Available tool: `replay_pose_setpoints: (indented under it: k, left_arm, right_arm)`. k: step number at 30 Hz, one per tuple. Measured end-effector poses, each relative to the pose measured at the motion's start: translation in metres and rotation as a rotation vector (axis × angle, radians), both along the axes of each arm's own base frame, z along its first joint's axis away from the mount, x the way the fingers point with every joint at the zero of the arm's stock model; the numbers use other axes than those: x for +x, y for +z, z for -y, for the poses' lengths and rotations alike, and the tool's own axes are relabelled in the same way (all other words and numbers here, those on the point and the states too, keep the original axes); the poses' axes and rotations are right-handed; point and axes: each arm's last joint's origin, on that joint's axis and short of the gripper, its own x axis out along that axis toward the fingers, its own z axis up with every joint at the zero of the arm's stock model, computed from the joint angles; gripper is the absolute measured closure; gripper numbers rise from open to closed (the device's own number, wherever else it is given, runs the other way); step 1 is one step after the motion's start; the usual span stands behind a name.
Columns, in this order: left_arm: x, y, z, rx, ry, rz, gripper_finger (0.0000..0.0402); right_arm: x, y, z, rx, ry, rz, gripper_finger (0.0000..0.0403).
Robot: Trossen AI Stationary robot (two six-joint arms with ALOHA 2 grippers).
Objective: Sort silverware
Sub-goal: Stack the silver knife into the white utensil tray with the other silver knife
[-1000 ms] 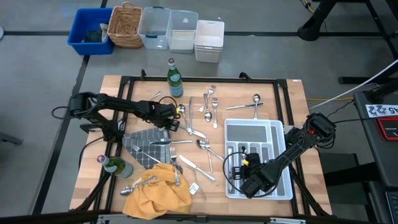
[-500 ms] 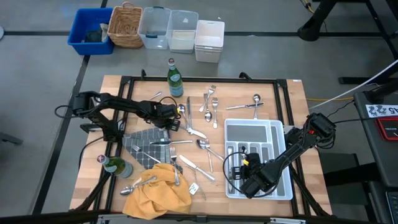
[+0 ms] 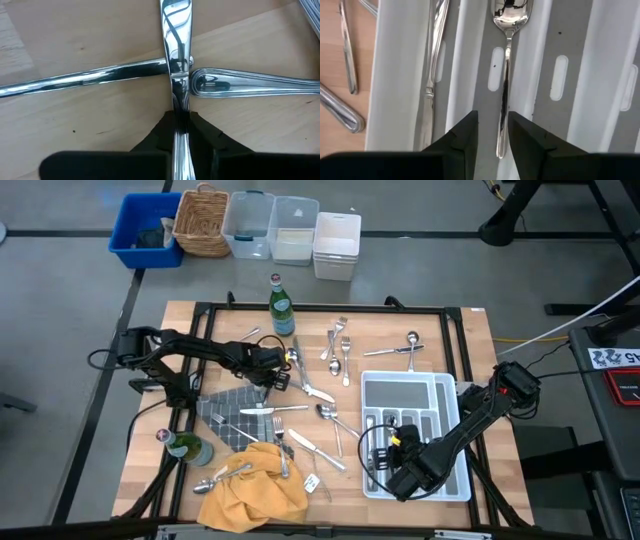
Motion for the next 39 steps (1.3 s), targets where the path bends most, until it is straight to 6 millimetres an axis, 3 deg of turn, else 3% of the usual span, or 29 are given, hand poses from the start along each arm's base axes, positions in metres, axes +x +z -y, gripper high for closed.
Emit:
replay_pose_setpoints:
  k: [7, 18, 28, 39]
  left_arm:
    - [0.000, 0.000, 0.001, 0.010, -0.044, -0.004, 0.0357]
    - [-0.003, 0.017, 0.001, 0.021, -0.037, 0.072, 0.0381]
    - [-0.005, 0.023, 0.002, 0.031, -0.037, 0.098, 0.0401]
    - [-0.001, 0.026, -0.001, 0.126, -0.176, 0.102, 0.0355]
  right_arm:
    - [0.002, 0.005, -0.001, -0.002, 0.001, 0.010, 0.0294]
    - [0.004, 0.030, 0.000, -0.113, 0.052, 0.028, 0.0294]
    - [0.004, 0.032, 0.002, -0.164, 0.056, 0.050, 0.0294]
    - [0.005, 0.033, 0.002, -0.179, 0.063, 0.059, 0.0295]
